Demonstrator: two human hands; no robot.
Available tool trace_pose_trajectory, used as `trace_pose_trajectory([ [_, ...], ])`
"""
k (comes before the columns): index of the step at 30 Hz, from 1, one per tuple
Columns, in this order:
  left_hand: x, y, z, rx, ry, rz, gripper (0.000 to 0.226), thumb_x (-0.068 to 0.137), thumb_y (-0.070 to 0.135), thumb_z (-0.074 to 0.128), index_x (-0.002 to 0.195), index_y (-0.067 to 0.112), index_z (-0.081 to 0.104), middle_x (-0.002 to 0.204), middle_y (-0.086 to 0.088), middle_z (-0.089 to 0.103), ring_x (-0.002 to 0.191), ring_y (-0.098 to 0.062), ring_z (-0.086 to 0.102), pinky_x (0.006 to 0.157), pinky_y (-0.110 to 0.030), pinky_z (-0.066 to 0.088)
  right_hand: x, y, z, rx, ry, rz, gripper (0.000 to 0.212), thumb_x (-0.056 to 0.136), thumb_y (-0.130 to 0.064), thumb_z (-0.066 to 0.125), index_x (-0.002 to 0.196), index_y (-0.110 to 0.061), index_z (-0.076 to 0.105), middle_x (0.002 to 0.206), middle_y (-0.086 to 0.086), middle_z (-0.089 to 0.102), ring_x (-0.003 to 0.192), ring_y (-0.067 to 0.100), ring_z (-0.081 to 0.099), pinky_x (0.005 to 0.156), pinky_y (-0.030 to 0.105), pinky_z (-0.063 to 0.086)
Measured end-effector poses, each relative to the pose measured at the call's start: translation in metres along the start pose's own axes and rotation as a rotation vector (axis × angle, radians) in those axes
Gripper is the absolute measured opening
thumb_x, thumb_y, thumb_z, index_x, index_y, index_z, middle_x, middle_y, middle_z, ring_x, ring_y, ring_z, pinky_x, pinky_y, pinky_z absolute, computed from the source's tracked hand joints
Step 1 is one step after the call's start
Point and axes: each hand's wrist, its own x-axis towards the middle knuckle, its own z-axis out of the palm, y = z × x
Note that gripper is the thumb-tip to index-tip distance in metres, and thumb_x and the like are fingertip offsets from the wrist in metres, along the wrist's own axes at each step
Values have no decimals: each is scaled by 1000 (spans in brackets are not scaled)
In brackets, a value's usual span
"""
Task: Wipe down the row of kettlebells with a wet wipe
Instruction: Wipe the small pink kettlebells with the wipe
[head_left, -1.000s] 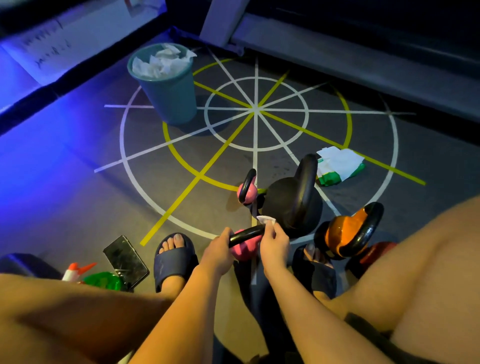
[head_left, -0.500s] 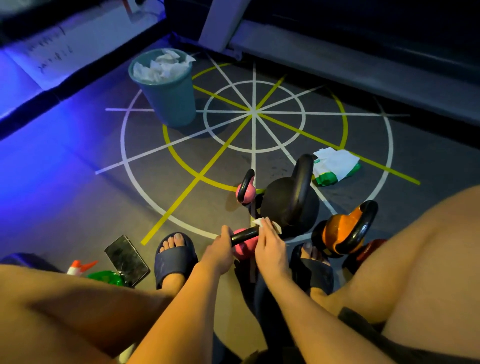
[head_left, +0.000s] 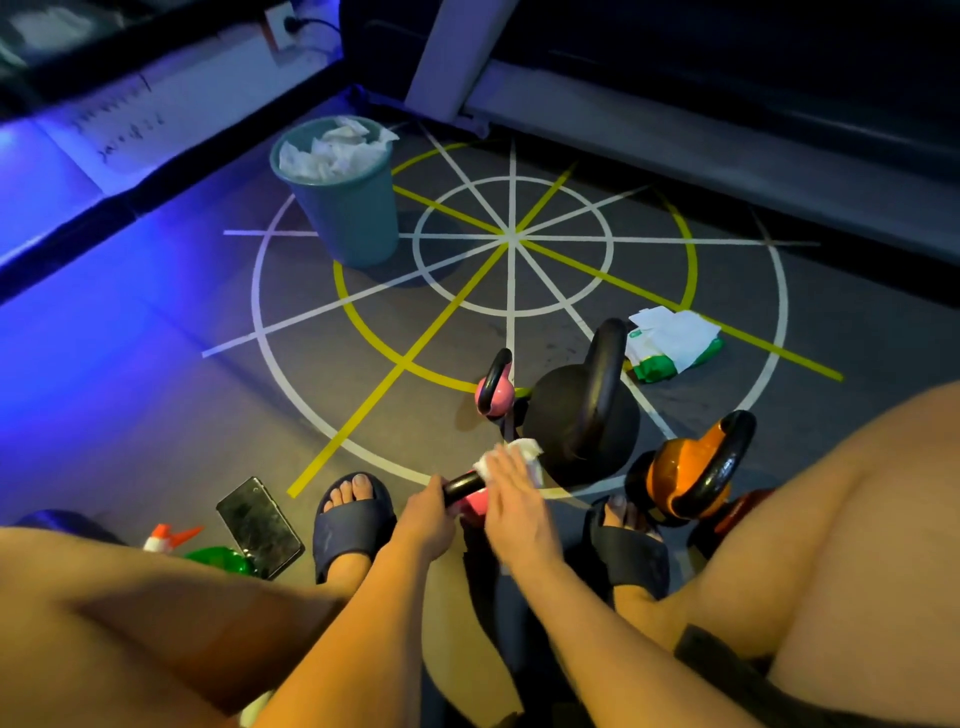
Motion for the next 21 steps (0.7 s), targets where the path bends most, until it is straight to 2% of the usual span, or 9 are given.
trace_pose_trajectory([
  [2, 1, -1, -2, 65, -18, 19, 31, 103, 26, 56, 131, 14, 49, 120, -14, 66, 108, -32, 61, 87, -38, 47, -5, -3, 8, -50, -76, -94, 44, 100, -17, 39, 142, -18, 50, 153, -4, 41, 147, 17, 29, 120, 40, 26],
  [4, 2, 1, -2, 82, -30, 43, 31, 103, 27, 55, 131, 15, 49, 119, -13, 66, 108, -32, 61, 85, -37, 46, -3, 2, 2, 6, -41, -56, 45, 101, -20, 37, 143, -19, 51, 154, -6, 41, 149, 13, 25, 121, 39, 27],
  [7, 0, 8, 1, 82, -23, 79, 29, 103, 33, 54, 127, 18, 47, 115, -10, 65, 103, -30, 61, 85, -38, 48, 5, 16, -11, -28, 81, 65, 43, 101, -17, 42, 142, -11, 54, 151, 5, 47, 148, 17, 29, 119, 46, 31],
  [9, -2, 6, 3, 112, -18, 74, 29, 104, 33, 52, 128, 20, 42, 112, -9, 64, 100, -31, 63, 84, -41, 50, 3, 10, -10, -144, 57, -36, 42, 98, -11, 51, 139, -4, 53, 145, 13, 51, 144, 29, 38, 121, 46, 28],
  [11, -4, 1, 3, 128, -7, 68, 28, 105, 27, 49, 128, 16, 37, 111, -12, 65, 97, -35, 64, 75, -40, 47, -5, -8, -3, -147, -74, -175, 47, 100, -15, 40, 146, -6, 45, 153, 10, 43, 148, 25, 27, 125, 40, 14],
  [13, -5, -4, 1, 123, 16, 65, 32, 105, 25, 48, 130, 13, 34, 111, -14, 67, 97, -36, 66, 73, -38, 46, -10, -18, 0, -112, -137, -197, 52, 102, -19, 35, 153, -11, 34, 162, 0, 26, 153, 14, 9, 126, 37, 4],
  [17, -4, 1, 0, 22, 52, 64, 38, 103, 35, 55, 129, 17, 34, 110, -10, 68, 95, -33, 66, 76, -40, 49, -5, -1, 1, -32, 45, -11, 55, 97, -28, 36, 150, -13, 43, 159, 2, 35, 152, 11, 14, 122, 46, 22],
  [19, -4, 3, 2, 28, 41, 65, 35, 101, 38, 57, 125, 22, 37, 109, -7, 67, 96, -31, 65, 83, -42, 52, -3, 8, -2, -59, 12, 96, 63, 95, -31, 41, 155, -17, 31, 165, -2, 21, 154, 10, 2, 124, 48, 18],
  [21, -5, 2, 0, 83, 14, 57, 31, 101, 38, 56, 122, 20, 41, 108, -8, 67, 97, -33, 64, 83, -42, 51, -12, 1, -3, -78, -85, 56, 74, 91, -30, 42, 159, -19, 16, 168, -4, 6, 152, 9, -13, 125, 45, 11],
])
